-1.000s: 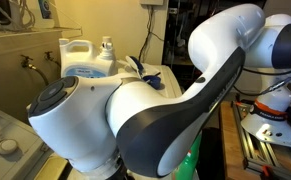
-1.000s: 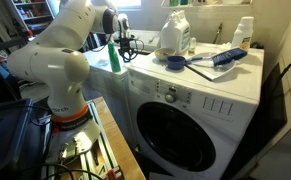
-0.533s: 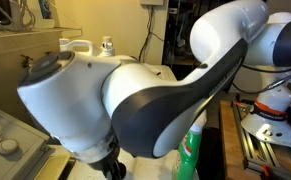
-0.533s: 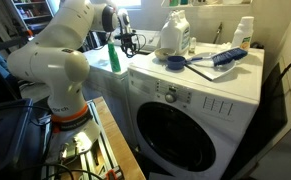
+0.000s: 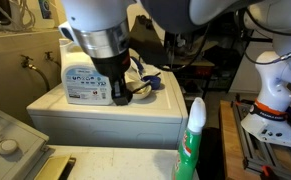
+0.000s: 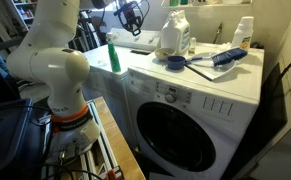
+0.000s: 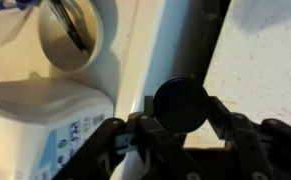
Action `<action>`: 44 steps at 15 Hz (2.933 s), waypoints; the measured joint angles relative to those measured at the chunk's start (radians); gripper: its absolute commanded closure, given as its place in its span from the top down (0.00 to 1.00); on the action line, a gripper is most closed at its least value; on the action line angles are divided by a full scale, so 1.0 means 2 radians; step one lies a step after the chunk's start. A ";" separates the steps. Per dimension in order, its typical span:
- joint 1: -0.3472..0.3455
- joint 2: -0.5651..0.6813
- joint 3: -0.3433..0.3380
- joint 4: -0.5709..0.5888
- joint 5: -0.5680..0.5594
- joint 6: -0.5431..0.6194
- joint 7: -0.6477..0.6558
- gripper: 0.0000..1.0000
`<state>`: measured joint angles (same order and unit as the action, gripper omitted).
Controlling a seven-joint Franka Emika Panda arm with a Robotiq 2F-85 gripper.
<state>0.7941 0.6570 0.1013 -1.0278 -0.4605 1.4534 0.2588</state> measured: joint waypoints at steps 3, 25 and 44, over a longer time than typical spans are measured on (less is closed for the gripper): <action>0.000 -0.032 -0.004 -0.027 -0.003 -0.012 0.021 0.30; -0.244 -0.220 -0.055 -0.397 0.111 0.049 0.238 0.30; -0.290 -0.198 -0.028 -0.389 0.058 0.169 0.399 0.81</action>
<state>0.2139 0.2619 0.0451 -1.8051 -0.3450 1.7918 1.0574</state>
